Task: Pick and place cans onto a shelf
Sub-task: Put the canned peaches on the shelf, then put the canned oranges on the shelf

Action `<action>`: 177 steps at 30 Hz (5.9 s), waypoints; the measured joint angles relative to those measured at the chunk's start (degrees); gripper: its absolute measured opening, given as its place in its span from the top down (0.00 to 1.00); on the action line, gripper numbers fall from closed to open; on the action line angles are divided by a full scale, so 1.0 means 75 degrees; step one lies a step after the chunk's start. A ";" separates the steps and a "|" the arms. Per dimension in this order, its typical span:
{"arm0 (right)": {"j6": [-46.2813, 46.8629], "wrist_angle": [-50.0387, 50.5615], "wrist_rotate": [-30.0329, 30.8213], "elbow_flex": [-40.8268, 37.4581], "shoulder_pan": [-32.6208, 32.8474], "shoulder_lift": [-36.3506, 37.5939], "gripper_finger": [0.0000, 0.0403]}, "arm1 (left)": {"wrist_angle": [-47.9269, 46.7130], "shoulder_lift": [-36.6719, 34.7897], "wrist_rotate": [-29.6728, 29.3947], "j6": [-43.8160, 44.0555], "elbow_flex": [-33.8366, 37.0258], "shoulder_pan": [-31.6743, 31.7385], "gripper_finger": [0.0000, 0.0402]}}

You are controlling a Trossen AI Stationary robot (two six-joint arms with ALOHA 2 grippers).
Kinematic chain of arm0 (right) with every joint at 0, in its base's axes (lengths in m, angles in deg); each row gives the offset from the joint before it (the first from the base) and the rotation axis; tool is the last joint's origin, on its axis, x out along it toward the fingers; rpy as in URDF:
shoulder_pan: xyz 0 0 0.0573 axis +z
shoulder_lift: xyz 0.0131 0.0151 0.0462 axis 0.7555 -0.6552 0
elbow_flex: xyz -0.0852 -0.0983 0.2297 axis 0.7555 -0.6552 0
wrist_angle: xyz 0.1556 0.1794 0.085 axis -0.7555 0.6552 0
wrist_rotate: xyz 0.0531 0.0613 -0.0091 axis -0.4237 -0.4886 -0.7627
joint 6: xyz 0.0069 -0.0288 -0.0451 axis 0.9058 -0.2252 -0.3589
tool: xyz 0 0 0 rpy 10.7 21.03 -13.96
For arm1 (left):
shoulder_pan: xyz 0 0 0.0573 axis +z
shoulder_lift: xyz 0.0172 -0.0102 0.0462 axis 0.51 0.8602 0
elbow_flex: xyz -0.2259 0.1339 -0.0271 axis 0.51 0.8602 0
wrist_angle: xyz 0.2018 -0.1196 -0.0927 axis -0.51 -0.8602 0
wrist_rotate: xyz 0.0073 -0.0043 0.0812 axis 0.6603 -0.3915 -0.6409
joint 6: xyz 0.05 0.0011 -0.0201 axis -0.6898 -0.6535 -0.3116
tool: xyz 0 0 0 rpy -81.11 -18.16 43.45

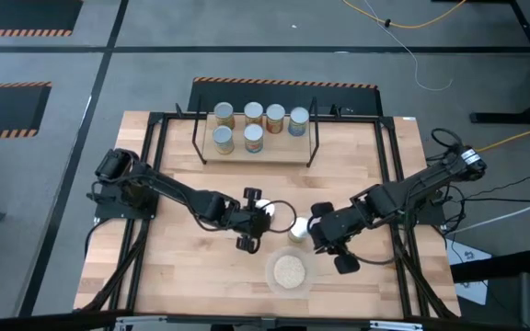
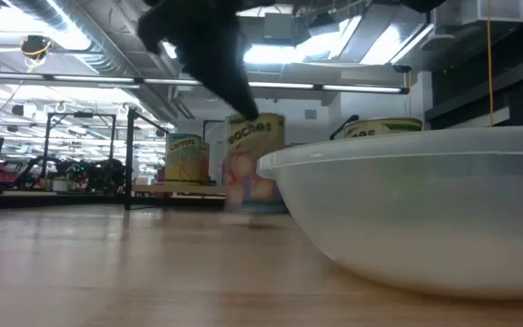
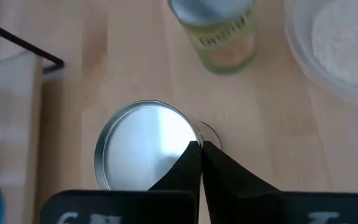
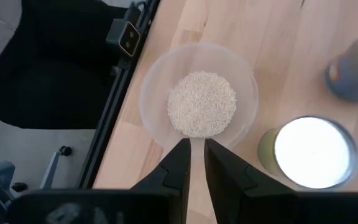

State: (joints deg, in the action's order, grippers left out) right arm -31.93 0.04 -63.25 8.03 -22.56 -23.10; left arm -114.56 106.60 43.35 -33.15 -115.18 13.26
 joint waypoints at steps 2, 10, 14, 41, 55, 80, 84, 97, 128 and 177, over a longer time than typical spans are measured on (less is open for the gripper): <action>-0.0136 -0.0001 0.0006 0.0000 -0.0027 0.0167 0.87 | 0.0019 -0.0004 -0.0006 -0.0171 -0.0185 0.0110 1.00; -0.0462 0.0328 0.0810 0.0000 -0.0330 0.0933 0.87 | 0.0023 -0.0012 -0.0029 -0.1127 -0.0945 0.0784 1.00; -0.0520 0.0432 0.0980 0.0000 -0.0564 0.1254 0.87 | 0.0024 -0.0015 -0.0026 -0.1682 -0.1285 0.1211 1.00; -0.0529 0.0434 0.1000 0.0000 -0.1120 0.1470 0.87 | 0.0880 0.0223 0.1699 -0.2554 -0.1563 0.4589 1.00; -0.0529 0.0372 0.0994 0.0000 -0.1120 0.1463 0.87 | 0.0721 0.0608 0.1760 -0.2511 -0.1548 0.4720 1.00; -0.0529 0.0375 0.0988 0.0000 -0.1117 0.1463 0.87 | 0.0540 0.0679 0.1696 -0.2517 -0.1545 0.4720 1.00; -0.0529 0.0375 0.0988 0.0000 -0.1117 0.1463 0.87 | 0.0525 0.0679 0.1696 -0.2516 -0.1545 0.4720 1.00; -0.0526 0.0378 0.0988 0.0000 -0.1117 0.1463 0.87 | 0.0516 0.0679 0.1693 -0.2514 -0.1545 0.4756 1.00; -0.0526 0.0379 0.0988 0.0000 -0.1117 0.1463 0.87 | 0.0375 0.0679 0.1693 -0.2476 -0.1542 0.4805 0.90; 0.3137 -0.2324 0.1001 -0.2732 -0.1213 0.1344 0.87 | -0.3178 -0.1772 -0.0178 0.0851 -0.2456 -0.0251 0.79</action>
State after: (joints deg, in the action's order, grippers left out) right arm -8.40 -17.39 -55.74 -12.47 -31.66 -13.02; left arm -138.39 93.31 42.02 -26.77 -133.60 11.38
